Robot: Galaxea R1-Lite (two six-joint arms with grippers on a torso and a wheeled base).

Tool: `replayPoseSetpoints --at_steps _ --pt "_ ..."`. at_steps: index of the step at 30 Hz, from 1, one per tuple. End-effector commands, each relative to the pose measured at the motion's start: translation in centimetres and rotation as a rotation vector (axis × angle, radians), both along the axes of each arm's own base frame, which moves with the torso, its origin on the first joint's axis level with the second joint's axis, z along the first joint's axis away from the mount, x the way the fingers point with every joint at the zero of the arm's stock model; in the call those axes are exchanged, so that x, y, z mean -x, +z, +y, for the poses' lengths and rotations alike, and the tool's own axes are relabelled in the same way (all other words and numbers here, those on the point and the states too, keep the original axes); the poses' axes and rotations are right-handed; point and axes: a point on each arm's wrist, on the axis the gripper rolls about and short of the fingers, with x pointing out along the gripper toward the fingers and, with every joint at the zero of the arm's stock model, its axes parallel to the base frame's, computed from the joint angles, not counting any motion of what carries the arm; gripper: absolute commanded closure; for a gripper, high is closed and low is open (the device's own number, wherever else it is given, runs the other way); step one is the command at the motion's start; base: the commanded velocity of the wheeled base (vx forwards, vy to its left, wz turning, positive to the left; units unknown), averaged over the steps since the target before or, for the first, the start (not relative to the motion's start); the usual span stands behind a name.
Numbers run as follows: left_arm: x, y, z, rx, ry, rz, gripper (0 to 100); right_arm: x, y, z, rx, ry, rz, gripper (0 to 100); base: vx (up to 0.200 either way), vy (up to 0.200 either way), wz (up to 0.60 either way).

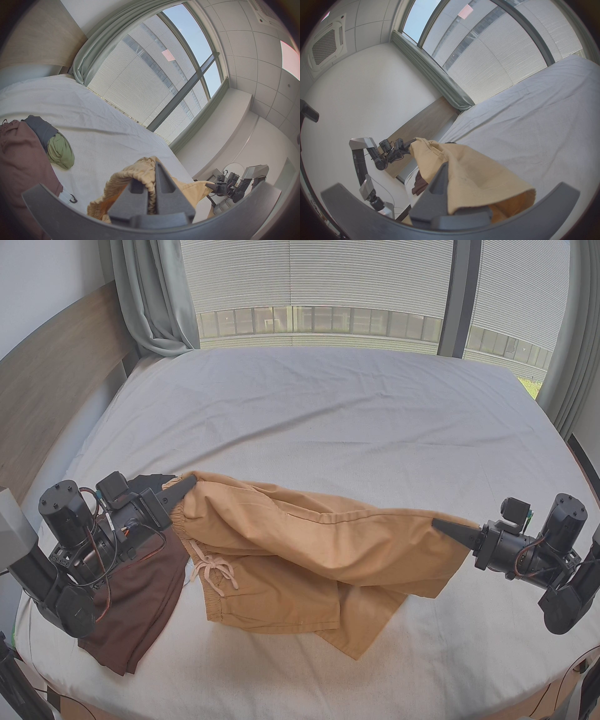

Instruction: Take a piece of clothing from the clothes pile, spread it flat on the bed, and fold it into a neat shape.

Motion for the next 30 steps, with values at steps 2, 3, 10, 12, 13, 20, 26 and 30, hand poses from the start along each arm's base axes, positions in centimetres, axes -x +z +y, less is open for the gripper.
replayPoseSetpoints --at_steps 2,3,10,12,13,20,26,30 --pt "0.1 0.6 0.7 0.002 0.012 -0.02 100 -0.1 1.3 0.3 -0.017 -0.031 -0.052 100 0.0 0.0 0.0" --pt "0.2 0.5 0.8 0.0 0.007 -0.017 100 -0.1 1.4 0.3 -0.017 -0.032 -0.055 100 0.0 0.0 0.0" --pt "0.1 0.5 1.2 0.003 0.013 -0.014 100 -0.3 1.6 0.0 -0.019 -0.046 -0.066 100 0.0 0.0 0.0" --pt "0.1 0.5 1.2 0.003 0.014 -0.013 100 -0.3 1.8 0.0 -0.022 -0.047 -0.072 100 0.0 0.0 0.0" --pt "0.1 0.4 1.3 0.002 0.018 -0.01 100 -0.2 2.2 -0.2 -0.028 -0.053 -0.084 100 0.0 0.0 0.0" --pt "0.1 0.4 1.3 0.004 0.017 -0.009 100 -0.3 3.0 -0.9 -0.06 -0.075 -0.087 100 0.0 0.0 0.0" --pt "0.0 0.2 1.4 0.003 0.019 -0.001 100 -0.8 3.2 -1.8 -0.062 -0.11 -0.098 100 0.0 0.0 0.0" --pt "-0.1 0.1 1.3 0.002 0.019 0.0 100 -0.8 3.2 -2.0 -0.062 -0.117 -0.098 100 0.0 0.0 0.0"
